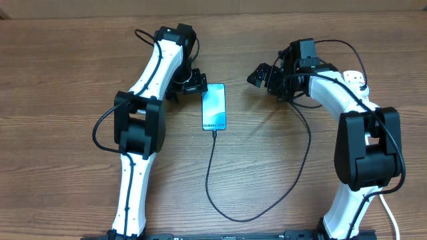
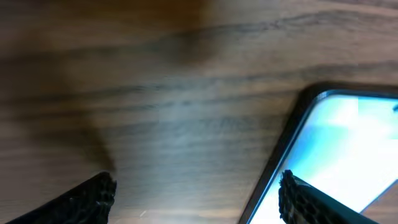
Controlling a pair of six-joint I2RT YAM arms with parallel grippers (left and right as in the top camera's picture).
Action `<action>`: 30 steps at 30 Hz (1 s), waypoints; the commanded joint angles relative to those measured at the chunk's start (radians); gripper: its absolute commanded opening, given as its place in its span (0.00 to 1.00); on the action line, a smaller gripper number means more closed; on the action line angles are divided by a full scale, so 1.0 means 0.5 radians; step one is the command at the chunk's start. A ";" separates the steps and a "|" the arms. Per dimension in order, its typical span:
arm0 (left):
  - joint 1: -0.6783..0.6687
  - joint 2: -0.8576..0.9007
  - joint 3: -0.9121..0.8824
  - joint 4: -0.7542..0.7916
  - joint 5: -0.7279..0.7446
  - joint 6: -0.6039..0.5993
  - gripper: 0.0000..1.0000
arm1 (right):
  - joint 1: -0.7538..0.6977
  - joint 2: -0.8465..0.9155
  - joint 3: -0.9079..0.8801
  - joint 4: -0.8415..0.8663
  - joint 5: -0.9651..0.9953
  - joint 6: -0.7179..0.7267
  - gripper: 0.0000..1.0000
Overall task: Plug charger to phone and switch on socket
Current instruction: 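Open the left gripper and lift it away from the phone, then move the right gripper to the power strip's orange switch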
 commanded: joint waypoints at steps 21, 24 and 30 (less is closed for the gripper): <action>-0.143 -1.218 -0.019 -0.121 -0.274 0.180 1.00 | 0.003 -0.002 0.024 0.036 0.021 -0.014 1.00; -0.143 -1.218 -0.019 -0.121 -0.275 0.181 1.00 | 0.003 -0.002 0.024 0.035 0.021 -0.014 1.00; -0.144 -1.218 -0.019 -0.121 -0.275 0.181 1.00 | 0.003 -0.007 0.025 -0.011 0.002 -0.015 1.00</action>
